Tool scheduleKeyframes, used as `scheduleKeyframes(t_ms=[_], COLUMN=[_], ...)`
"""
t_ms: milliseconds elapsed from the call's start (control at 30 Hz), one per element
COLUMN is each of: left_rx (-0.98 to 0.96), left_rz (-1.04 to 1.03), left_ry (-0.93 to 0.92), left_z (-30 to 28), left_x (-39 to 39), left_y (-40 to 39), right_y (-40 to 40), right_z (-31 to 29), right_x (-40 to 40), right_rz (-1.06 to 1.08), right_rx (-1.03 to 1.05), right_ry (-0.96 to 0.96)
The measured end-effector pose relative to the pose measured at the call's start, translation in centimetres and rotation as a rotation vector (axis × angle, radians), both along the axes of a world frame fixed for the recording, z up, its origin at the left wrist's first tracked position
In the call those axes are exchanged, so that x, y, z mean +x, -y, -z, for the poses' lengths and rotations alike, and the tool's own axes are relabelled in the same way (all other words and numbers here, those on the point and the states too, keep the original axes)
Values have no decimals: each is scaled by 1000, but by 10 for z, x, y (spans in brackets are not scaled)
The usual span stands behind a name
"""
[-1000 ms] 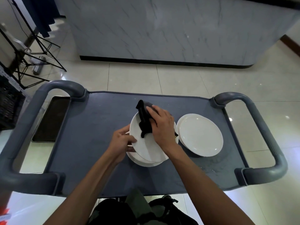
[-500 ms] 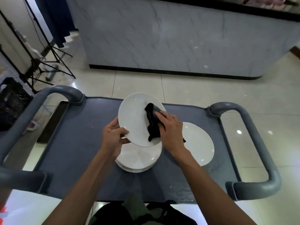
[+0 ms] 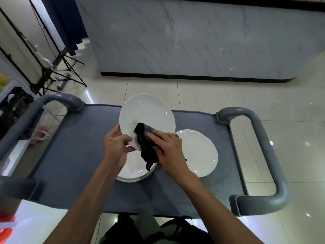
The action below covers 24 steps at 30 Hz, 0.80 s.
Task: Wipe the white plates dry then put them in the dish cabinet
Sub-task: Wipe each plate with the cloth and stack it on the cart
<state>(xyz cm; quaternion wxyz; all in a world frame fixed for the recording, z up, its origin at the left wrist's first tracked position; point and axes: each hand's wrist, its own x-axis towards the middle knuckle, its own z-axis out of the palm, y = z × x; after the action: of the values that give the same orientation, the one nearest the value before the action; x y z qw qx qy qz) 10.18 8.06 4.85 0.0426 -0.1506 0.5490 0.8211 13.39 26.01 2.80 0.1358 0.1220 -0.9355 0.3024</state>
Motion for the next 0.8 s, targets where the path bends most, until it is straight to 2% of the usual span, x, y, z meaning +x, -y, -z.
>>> scheduleKeyframes(t_ms=[167, 400, 800], left_rx=[-12, -36, -107], left_rz=[-40, 25, 139], left_ry=[28, 30, 28], left_z=[1, 1, -8], left_x=[13, 35, 56], left_y=[-14, -29, -42], right_y=[-35, -71, -65], right_z=[5, -1, -41], right_x=[0, -20, -43], right_rz=[75, 182, 133], right_rx=[10, -54, -51], right_ry=[42, 17, -91])
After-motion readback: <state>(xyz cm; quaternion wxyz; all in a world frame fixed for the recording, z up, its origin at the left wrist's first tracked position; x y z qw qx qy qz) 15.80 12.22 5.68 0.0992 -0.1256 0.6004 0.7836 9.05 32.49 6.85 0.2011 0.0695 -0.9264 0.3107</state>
